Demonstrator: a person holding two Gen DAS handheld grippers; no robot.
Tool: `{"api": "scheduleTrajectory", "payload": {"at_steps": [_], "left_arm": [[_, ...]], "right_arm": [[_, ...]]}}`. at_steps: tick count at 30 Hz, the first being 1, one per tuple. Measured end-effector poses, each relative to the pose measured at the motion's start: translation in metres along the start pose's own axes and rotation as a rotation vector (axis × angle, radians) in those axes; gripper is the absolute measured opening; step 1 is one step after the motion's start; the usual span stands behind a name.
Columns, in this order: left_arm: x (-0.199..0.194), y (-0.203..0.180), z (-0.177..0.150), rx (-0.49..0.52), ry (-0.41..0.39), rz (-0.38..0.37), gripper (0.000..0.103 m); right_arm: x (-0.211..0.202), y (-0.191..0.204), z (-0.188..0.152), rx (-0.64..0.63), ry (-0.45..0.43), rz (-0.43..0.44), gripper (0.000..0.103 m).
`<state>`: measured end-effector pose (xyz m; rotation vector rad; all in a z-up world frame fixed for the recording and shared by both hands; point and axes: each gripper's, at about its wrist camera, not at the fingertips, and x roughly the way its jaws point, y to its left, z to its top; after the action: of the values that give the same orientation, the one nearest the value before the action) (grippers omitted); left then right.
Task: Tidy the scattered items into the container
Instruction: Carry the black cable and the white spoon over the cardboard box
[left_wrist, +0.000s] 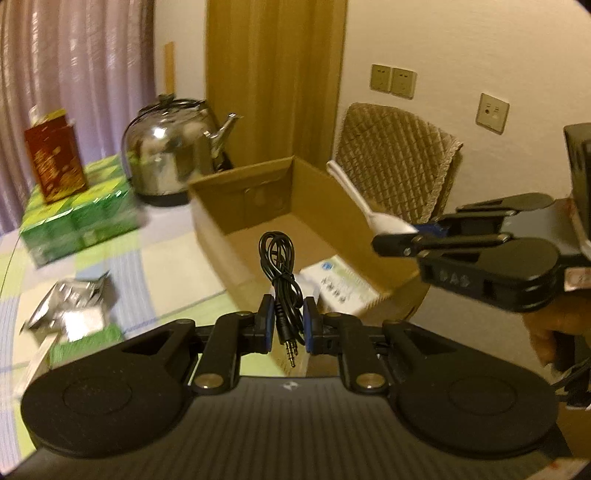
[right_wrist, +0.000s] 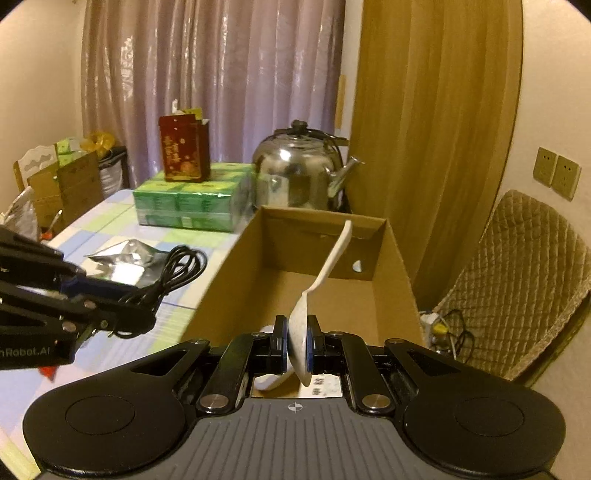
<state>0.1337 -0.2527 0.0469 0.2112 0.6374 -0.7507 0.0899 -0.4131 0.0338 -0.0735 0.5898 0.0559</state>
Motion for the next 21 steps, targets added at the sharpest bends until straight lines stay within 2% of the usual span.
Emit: {"api": "scheduleTrajectory", "payload": {"at_steps": [10, 21], "left_arm": [[0.059, -0.012, 0.031, 0.071, 0.037, -0.033, 0.012], [0.114, -0.012, 0.030, 0.124, 0.126, -0.059, 0.012]], "right_arm": [[0.032, -0.035, -0.003, 0.012, 0.030, -0.019, 0.006], [0.054, -0.048, -0.014, 0.010, 0.075, -0.016, 0.006]]}}
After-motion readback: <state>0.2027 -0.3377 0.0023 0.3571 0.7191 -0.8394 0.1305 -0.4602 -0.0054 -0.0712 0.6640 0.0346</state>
